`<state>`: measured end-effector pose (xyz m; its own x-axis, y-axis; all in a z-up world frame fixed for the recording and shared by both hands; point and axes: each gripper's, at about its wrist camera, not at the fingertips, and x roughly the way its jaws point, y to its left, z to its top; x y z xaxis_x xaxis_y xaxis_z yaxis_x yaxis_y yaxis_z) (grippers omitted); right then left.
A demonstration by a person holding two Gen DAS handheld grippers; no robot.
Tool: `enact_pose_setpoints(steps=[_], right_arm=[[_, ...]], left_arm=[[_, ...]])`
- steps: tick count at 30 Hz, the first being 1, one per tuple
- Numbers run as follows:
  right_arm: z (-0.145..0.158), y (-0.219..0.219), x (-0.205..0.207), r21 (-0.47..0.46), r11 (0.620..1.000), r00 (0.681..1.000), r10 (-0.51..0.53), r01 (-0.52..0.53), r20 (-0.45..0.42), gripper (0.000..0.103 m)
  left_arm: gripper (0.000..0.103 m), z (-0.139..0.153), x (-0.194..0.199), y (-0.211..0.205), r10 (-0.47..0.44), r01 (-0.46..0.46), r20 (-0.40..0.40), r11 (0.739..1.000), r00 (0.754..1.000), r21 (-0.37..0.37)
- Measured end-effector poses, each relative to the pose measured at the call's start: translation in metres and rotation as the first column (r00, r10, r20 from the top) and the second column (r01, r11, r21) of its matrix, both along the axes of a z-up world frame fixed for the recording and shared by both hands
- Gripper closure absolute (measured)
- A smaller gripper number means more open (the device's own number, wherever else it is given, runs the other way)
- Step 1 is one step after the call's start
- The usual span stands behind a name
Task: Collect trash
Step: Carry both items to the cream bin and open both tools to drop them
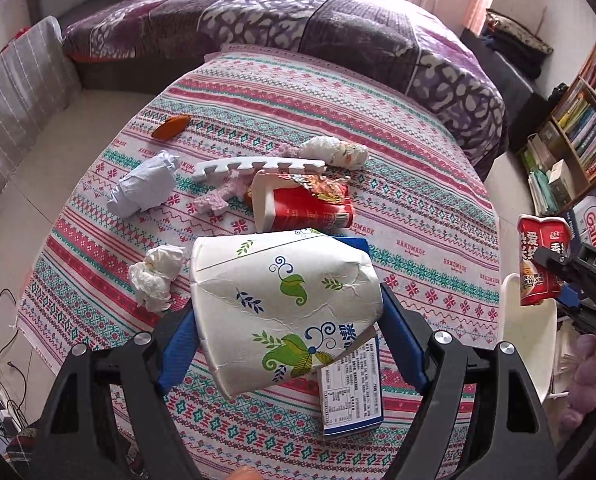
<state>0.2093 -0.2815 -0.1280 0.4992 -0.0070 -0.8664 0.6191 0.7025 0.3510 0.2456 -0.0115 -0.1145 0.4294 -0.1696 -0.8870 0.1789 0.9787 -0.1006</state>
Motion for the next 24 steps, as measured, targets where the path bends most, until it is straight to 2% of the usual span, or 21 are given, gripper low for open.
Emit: enact_pose_setpoints(steps=[6,13,16,18,20,24], right_arm=[[0.010,-0.043,-0.031,-0.021,0.992,0.992,-0.126,0.126,0.009,0.059],[0.004,-0.090,-0.070,0.010,0.966,0.965,-0.259,0.260,-0.035,0.056],[0.006,-0.104,-0.082,0.013,0.959,0.959,-0.282,0.282,-0.036,0.048],[0.011,-0.111,-0.090,0.016,0.953,0.953,-0.302,0.302,-0.016,0.030],[0.018,-0.118,-0.099,0.013,0.944,0.944,-0.331,0.331,0.004,0.023],[0.028,-0.133,-0.115,-0.006,0.927,0.927,-0.375,0.375,0.026,0.019]], left_arm=[[0.024,0.005,-0.006,-0.030,-0.043,0.043,0.044,0.999,0.998,0.004],[0.024,0.008,-0.016,-0.070,-0.106,0.107,0.073,0.994,0.992,-0.007],[0.024,0.012,-0.024,-0.091,-0.147,0.149,0.089,0.989,0.985,-0.023],[0.024,0.014,-0.031,-0.106,-0.182,0.185,0.100,0.982,0.978,-0.032],[0.024,0.014,-0.037,-0.121,-0.217,0.222,0.102,0.974,0.971,-0.040],[0.024,0.013,-0.049,-0.150,-0.271,0.278,0.119,0.960,0.955,-0.043]])
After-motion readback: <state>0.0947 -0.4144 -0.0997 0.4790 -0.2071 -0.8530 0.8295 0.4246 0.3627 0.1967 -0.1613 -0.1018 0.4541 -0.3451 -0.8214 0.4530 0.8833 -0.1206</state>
